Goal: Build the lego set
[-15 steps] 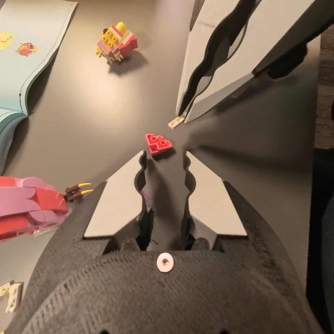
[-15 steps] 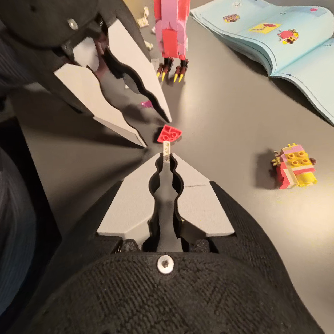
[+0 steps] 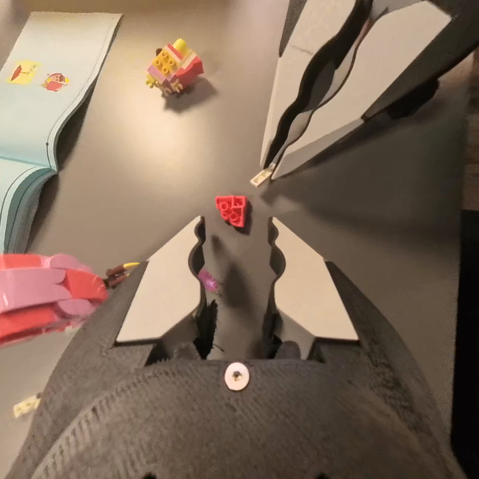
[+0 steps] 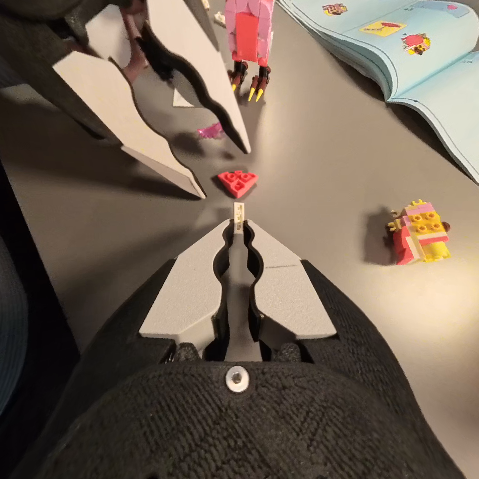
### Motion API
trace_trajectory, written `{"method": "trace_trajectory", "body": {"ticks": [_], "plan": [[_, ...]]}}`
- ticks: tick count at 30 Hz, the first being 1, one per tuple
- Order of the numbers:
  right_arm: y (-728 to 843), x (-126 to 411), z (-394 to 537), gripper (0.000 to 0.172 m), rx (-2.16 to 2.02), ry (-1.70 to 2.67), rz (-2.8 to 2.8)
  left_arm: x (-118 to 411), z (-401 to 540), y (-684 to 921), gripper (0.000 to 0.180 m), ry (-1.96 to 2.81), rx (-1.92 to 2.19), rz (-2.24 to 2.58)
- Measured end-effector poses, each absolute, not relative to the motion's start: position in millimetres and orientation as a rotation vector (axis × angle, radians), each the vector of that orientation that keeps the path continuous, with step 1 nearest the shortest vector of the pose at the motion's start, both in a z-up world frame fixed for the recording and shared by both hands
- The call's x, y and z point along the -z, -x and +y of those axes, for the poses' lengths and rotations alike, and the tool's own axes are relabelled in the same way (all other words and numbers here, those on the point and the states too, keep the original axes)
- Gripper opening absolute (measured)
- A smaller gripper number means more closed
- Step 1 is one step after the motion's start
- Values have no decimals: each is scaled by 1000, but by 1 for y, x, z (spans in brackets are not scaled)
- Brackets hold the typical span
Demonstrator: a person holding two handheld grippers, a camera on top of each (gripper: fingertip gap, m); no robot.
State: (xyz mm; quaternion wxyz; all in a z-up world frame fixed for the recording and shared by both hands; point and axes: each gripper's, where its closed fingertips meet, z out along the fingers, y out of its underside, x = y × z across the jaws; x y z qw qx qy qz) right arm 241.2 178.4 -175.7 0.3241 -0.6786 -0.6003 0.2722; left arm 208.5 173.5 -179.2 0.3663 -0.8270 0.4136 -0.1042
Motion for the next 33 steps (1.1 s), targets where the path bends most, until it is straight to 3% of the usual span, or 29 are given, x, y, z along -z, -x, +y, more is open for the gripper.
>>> {"method": "trace_trajectory", "body": {"ticks": [10, 20, 33], "plan": [[-236, 181, 184, 5, -685, 1710, -1705, 182, 180, -216, 27, 2123, 313, 1231], [-231, 181, 183, 5, -673, 1664, -1760, 181, 175, -209, 41, 2142, 271, 1182], [-233, 180, 180, 5, -634, 1632, -1808, 183, 175, -215, 32, 2161, 383, 1139]]}}
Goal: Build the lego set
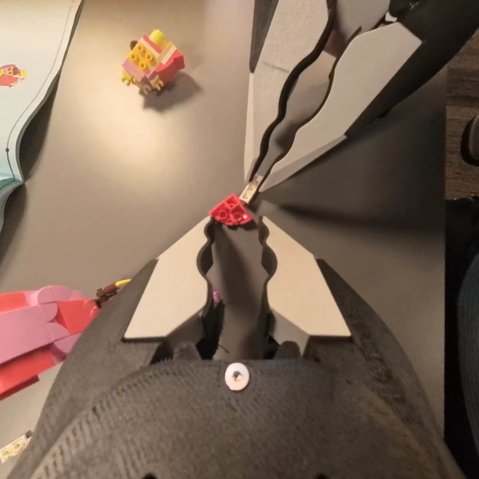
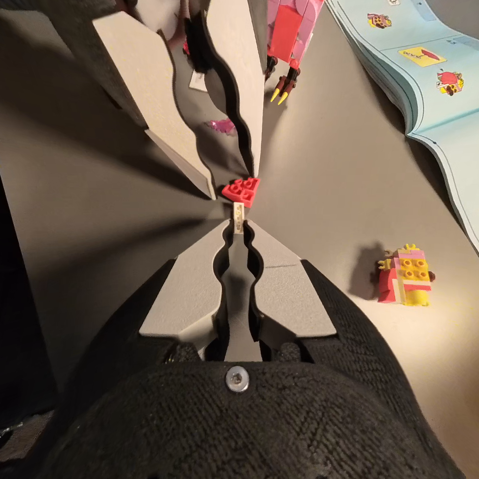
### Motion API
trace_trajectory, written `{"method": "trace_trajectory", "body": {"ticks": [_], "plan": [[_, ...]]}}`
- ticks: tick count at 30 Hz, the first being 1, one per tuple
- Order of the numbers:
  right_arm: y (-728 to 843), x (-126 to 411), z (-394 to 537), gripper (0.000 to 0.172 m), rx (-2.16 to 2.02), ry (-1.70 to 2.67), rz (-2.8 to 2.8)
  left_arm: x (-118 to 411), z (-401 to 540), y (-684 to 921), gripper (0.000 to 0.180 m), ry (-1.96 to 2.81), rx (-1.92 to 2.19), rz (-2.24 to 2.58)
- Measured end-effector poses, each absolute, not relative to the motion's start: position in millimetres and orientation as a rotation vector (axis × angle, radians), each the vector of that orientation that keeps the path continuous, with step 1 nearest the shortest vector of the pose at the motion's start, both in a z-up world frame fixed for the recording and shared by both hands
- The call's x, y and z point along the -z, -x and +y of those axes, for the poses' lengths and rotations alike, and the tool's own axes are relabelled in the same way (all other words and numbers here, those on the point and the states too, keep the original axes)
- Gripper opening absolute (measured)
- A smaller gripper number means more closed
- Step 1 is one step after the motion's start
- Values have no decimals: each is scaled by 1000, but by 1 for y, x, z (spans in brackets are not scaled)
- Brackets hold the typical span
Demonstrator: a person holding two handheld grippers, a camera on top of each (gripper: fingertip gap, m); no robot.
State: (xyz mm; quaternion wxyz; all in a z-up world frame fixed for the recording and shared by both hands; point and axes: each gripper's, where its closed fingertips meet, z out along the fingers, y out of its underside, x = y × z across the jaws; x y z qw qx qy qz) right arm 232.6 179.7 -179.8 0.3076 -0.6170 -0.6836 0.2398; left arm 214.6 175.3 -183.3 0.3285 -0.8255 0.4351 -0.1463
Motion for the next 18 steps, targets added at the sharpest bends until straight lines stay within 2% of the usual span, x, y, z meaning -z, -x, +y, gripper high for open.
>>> {"method": "trace_trajectory", "body": {"ticks": [4, 8, 15, 18], "plan": [[-235, 174, 183, 5, -615, 1615, -1818, 182, 181, -213, 41, 2143, 321, 1138], [-235, 174, 188, 5, -578, 1604, -1838, 182, 183, -214, 43, 2142, 323, 1176], [-234, 175, 188, 5, -542, 1576, -1878, 184, 178, -223, 23, 2144, 416, 1219], [-235, 174, 186, 5, -525, 1565, -1896, 184, 179, -222, 24, 2135, 397, 1201]]}}
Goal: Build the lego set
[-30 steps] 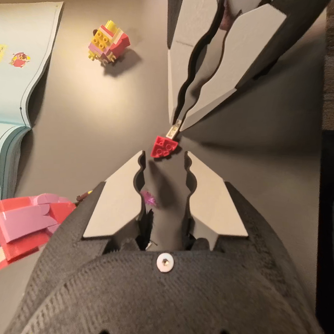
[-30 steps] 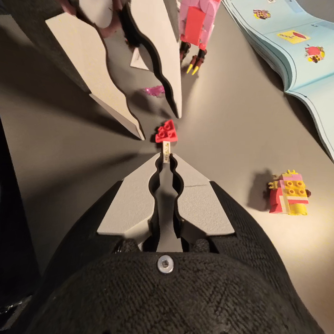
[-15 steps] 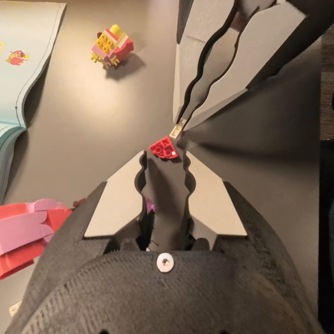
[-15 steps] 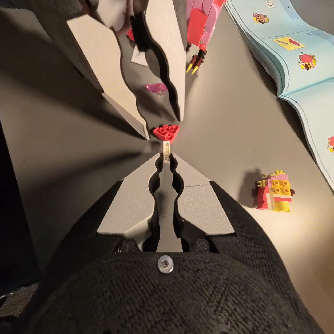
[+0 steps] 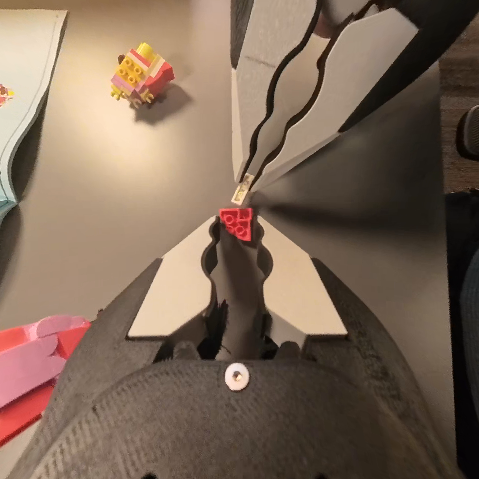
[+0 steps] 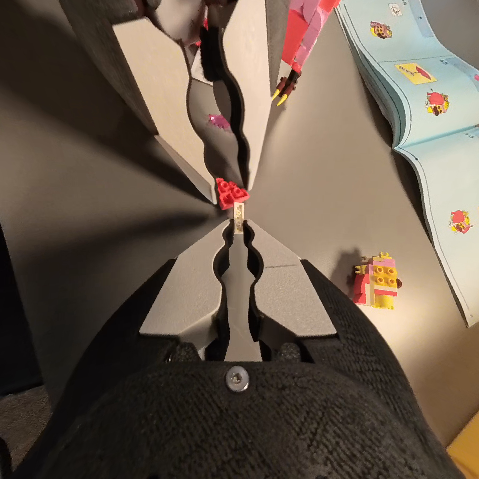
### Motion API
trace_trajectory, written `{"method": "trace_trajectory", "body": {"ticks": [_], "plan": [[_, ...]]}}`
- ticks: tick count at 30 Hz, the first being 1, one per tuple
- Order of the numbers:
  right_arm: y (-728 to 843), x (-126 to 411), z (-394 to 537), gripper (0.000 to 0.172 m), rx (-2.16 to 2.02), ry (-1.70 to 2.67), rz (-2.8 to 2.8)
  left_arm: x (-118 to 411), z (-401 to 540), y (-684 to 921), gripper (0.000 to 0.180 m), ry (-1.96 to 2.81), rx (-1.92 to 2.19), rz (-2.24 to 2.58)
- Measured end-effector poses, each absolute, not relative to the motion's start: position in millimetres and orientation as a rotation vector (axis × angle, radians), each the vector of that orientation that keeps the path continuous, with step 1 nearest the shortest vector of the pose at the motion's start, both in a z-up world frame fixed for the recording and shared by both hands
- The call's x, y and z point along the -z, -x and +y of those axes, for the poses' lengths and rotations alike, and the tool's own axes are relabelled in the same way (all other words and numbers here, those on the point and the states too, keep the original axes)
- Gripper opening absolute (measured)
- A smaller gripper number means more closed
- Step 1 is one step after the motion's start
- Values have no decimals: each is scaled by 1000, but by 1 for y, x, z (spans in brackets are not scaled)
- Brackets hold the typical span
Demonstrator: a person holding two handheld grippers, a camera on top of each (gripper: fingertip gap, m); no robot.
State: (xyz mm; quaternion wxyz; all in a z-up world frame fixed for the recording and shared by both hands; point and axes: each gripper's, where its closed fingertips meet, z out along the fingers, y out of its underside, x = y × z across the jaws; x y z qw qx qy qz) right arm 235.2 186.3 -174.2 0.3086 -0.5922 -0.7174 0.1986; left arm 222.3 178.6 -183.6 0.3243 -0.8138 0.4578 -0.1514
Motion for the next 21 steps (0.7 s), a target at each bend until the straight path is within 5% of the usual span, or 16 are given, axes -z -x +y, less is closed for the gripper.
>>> {"method": "trace_trajectory", "body": {"ticks": [5, 9, 21], "plan": [[-236, 172, 182, 5, -532, 1541, -1935, 183, 175, -218, 32, 2129, 363, 1233], [-234, 171, 179, 5, -549, 1510, -1975, 184, 170, -223, 18, 2124, 435, 1254], [-233, 173, 173, 5, -466, 1455, -2195, 183, 171, -224, 17, 2037, 349, 1331]]}}
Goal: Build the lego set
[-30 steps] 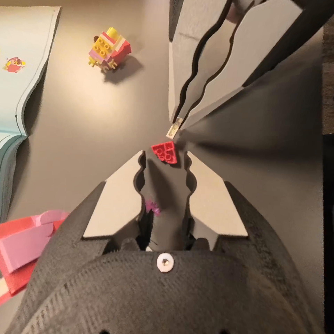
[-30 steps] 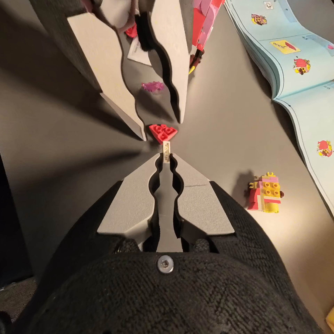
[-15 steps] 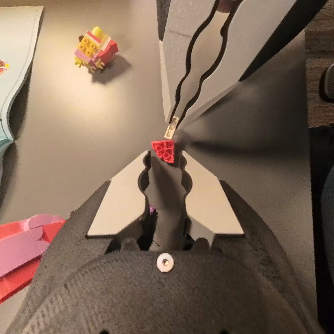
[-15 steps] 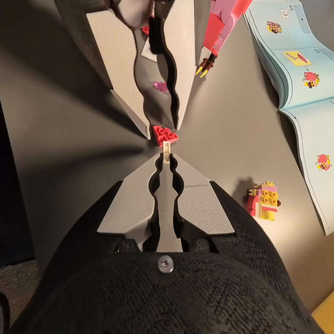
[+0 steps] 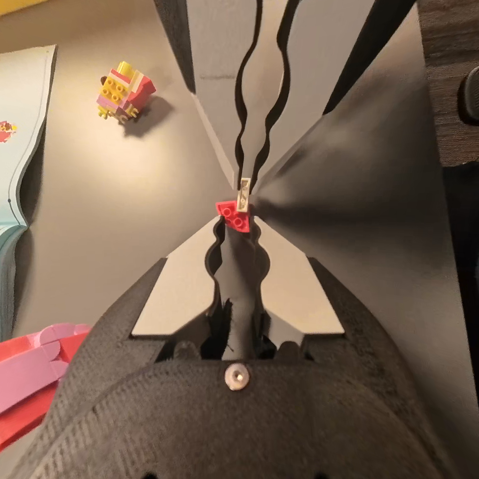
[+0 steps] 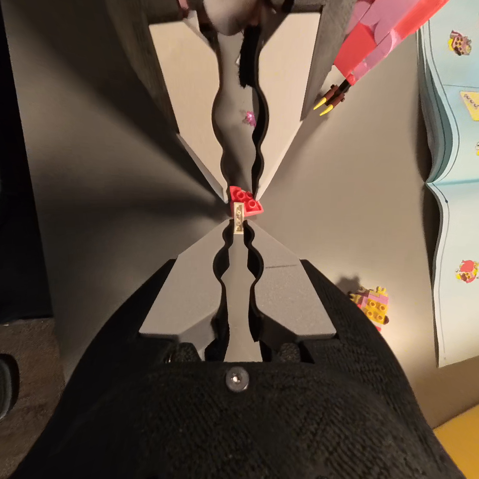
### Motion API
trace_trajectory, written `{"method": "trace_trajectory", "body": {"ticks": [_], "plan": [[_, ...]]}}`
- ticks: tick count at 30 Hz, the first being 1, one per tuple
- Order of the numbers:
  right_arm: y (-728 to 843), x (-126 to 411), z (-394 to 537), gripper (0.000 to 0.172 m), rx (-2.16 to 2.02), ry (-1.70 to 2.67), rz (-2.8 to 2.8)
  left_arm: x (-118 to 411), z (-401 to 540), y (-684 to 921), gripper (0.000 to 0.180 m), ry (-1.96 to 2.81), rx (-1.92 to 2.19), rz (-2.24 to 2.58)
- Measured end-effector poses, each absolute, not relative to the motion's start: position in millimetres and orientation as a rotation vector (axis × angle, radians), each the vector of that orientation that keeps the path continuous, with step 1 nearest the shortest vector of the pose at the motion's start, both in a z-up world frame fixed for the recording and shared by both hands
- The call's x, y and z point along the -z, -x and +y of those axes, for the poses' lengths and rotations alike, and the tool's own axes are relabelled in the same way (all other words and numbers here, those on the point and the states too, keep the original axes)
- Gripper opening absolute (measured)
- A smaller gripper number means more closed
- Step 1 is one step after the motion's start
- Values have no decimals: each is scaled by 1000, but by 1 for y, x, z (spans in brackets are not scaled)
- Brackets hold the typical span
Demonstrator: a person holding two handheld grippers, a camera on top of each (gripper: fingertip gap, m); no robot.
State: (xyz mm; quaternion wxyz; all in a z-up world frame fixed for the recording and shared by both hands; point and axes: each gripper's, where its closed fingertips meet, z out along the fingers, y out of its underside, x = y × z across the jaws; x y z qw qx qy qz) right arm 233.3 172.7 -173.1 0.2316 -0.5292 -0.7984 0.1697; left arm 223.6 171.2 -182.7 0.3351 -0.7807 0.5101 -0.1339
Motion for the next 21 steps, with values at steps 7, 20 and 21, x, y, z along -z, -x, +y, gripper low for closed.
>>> {"method": "trace_trajectory", "body": {"ticks": [7, 20, 21], "plan": [[-233, 177, 175, 5, -411, 1435, -2239, 183, 171, -224, 17, 2034, 349, 1337], [-231, 181, 175, 6, -409, 1441, -2216, 183, 172, -224, 17, 2046, 349, 1344], [-231, 181, 175, 6, -411, 1441, -2213, 183, 172, -224, 17, 2047, 349, 1344]]}}
